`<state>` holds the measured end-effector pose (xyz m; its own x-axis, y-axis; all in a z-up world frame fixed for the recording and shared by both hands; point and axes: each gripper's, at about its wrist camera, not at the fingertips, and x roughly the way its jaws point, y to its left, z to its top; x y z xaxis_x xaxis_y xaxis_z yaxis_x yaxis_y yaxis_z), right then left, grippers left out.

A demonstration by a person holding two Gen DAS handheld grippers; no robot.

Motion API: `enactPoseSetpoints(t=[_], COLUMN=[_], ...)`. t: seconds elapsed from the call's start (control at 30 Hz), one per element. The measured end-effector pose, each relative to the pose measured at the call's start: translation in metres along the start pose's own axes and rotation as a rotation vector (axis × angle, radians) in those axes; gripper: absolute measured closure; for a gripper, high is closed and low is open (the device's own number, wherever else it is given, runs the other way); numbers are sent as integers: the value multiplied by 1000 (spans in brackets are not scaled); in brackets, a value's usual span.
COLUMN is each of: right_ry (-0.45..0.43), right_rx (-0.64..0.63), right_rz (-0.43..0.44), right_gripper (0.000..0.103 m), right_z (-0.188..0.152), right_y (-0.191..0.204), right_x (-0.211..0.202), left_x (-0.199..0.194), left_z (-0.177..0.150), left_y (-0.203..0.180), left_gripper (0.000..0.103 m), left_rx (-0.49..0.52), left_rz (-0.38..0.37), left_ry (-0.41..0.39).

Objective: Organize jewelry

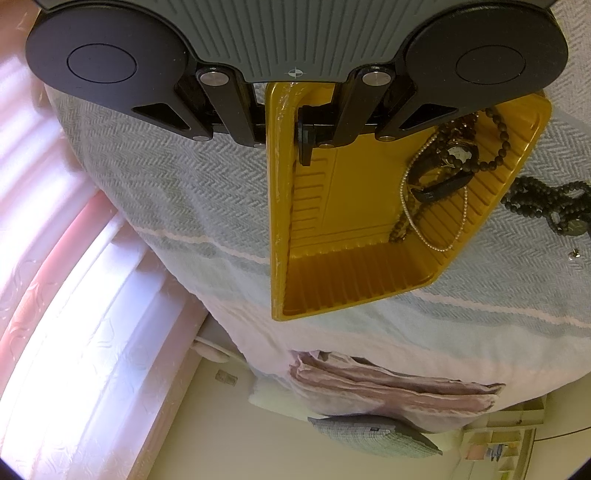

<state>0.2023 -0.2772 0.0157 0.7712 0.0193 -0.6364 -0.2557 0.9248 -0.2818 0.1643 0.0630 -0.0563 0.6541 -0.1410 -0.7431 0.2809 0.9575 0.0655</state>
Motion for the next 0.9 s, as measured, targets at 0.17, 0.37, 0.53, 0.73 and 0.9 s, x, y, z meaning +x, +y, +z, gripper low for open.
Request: enactPoseSetpoints(t=[0.17,0.37,0.53,0.73,0.9], right_ry=[5,7,6,5,2], right_rx=[3,2,3,4,6], right_rz=[-3,-4,-3,-2,-1], right_gripper=[99,99,99,99,99], right_z=[-1,-2,-2,-1,-2], right_y=[0,0,0,0,0], right_x=[3,4,4,4,2], left_x=[12,20,16,-4,-23], left_z=[6,8,8,11,30], left_y=[-8,-12,-16,-19,-35], left_gripper=[77,89,95,95,95], left_rx=[34,67,87,90,87], left_rz=[12,17,21,7,-65], left_ry=[-4,-5,-4,-30,-78])
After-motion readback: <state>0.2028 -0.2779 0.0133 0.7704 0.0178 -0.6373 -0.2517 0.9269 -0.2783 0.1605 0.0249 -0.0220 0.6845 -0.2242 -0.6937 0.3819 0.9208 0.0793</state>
